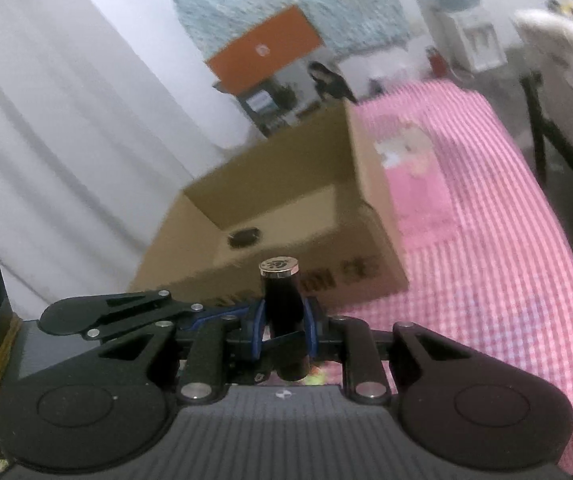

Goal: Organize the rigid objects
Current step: 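Lower the black cylinder into the box and open the right gripper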

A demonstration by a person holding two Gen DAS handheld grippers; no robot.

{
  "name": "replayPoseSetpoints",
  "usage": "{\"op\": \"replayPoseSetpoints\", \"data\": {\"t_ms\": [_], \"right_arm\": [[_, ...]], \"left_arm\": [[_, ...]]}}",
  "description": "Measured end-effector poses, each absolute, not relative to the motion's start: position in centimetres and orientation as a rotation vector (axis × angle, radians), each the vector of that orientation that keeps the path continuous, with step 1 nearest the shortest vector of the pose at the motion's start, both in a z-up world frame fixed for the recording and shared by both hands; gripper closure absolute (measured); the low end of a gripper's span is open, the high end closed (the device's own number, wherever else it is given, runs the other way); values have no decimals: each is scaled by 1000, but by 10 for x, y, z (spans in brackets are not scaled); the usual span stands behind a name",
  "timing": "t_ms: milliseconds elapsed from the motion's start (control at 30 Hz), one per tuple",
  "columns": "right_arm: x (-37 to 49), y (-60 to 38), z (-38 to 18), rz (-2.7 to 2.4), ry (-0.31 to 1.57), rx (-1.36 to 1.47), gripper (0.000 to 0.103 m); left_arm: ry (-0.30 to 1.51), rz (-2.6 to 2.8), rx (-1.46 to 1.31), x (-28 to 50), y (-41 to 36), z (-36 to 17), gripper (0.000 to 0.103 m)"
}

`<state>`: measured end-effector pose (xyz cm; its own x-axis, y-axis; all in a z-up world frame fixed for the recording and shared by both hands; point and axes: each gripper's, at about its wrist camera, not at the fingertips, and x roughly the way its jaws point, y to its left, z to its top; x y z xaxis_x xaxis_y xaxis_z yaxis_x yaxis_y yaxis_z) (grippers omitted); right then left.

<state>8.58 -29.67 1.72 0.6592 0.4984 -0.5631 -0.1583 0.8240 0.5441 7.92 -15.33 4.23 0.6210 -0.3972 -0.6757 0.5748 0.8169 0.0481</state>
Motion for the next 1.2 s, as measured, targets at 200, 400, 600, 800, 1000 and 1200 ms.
{"op": "replayPoseSetpoints", "data": {"t_ms": [200, 400, 600, 800, 1000, 1200], "right_arm": [[109, -264, 51, 495, 712, 412, 80], [171, -221, 65, 629, 737, 380, 80], [248, -178, 46, 698, 903, 389, 80], [310, -146, 5, 713, 1110, 388, 80], [342, -125, -30, 729, 1279, 391, 81], [357, -107, -46, 724, 1357, 378, 80]], "left_arm": [[688, -464, 204, 96, -116, 72, 76], [722, -351, 158, 140, -79, 81, 76], [858, -274, 111, 194, -43, 60, 76], [976, -213, 110, 229, -23, 26, 76], [1025, -152, 145, 236, -16, 10, 73], [1027, -135, 128, 236, -12, 14, 62]]}}
